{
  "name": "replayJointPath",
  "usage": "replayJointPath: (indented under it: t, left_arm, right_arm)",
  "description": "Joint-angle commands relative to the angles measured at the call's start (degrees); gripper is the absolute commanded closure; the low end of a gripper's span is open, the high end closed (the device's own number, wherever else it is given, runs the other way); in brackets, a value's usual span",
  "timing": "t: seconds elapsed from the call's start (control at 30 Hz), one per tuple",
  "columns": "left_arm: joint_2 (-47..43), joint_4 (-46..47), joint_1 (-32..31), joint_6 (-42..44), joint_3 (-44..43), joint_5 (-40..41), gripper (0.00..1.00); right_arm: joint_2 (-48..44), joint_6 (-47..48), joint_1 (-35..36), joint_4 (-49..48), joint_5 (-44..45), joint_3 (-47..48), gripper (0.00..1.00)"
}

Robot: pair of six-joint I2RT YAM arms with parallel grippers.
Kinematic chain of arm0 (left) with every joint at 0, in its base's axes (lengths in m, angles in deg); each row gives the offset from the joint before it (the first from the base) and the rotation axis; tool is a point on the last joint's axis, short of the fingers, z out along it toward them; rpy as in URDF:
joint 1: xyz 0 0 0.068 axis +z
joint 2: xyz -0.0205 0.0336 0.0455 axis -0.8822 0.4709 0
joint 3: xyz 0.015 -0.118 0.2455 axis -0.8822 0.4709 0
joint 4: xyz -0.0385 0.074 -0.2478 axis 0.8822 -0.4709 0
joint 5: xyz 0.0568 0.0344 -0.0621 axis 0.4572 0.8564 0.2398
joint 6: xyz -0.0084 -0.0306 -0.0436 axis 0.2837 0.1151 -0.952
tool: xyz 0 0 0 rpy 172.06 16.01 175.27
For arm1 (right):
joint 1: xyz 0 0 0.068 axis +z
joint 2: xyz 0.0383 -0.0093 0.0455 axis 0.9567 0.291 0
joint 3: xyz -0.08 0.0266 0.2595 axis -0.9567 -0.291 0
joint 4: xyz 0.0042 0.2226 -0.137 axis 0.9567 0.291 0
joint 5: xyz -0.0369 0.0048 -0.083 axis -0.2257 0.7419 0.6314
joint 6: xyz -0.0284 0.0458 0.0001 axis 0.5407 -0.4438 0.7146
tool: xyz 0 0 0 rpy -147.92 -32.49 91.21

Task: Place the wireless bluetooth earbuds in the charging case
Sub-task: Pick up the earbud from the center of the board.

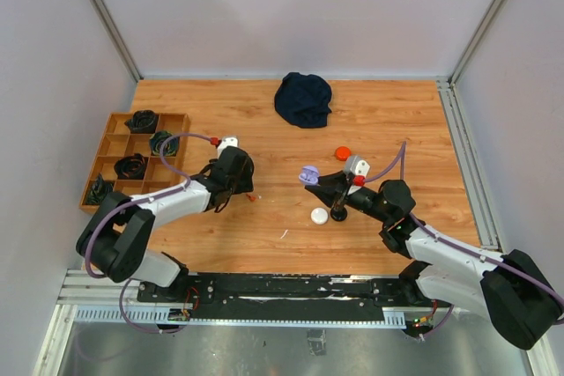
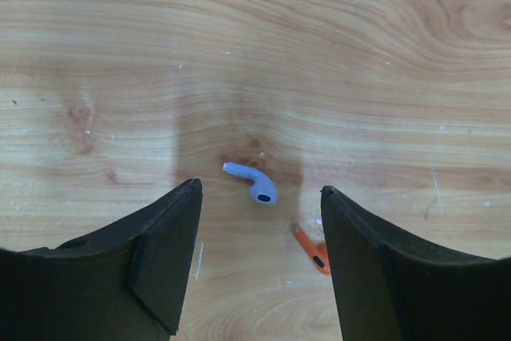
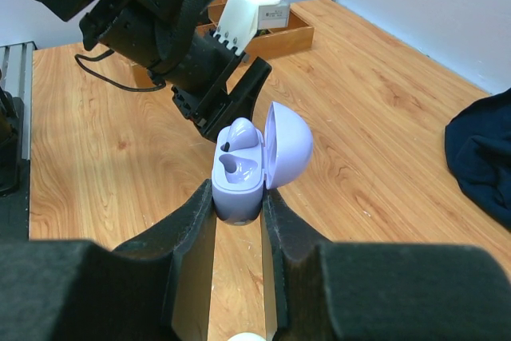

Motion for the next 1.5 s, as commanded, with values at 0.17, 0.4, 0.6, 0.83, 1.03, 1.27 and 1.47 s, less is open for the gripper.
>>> replayJointPath:
  t: [0.17,0.4,0.6,0.83,1.03,1.27,1.47]
  left_arm:
    - [4.8,1.1,0.8,-2.7,0.8,3.6,0.34]
    - [2.2,-0.8,1.5,-4.4,2.7,5.6,0.37]
    - [0.2,-2.8,2.4,-4.2,3.3,6.7,0.39]
    - [-2.5,-2.8,5.4,-4.7,4.9,6.3,0.43]
    - [-3.1,-2.7,7.8,-5.1,4.7,6.2,0.44]
    - [-3.3,-1.2,10.4,-3.9,3.4,5.1,0.44]
    - [-0.9,-0.1,10.3,-5.1,0.3,-0.8,0.51]
  right_arm:
    - [0.1,1.5,0.7,-0.6,0.6,-0.5,0.94]
    - [0.2,1.6,0.7,-0.4,0.7,-0.4,0.94]
    - [0.3,1.6,0.7,-0.4,0.6,-0.3,0.94]
    - [0.4,1.5,0.7,-0.4,0.5,-0.3,0.94]
    - [0.4,1.5,0.7,-0.4,0.6,-0.3,0.94]
    - [0.7,1.5,0.7,-0.4,0.6,-0.3,0.93]
    - [0.8,1.7,0.7,-0.3,0.6,-0.2,0.94]
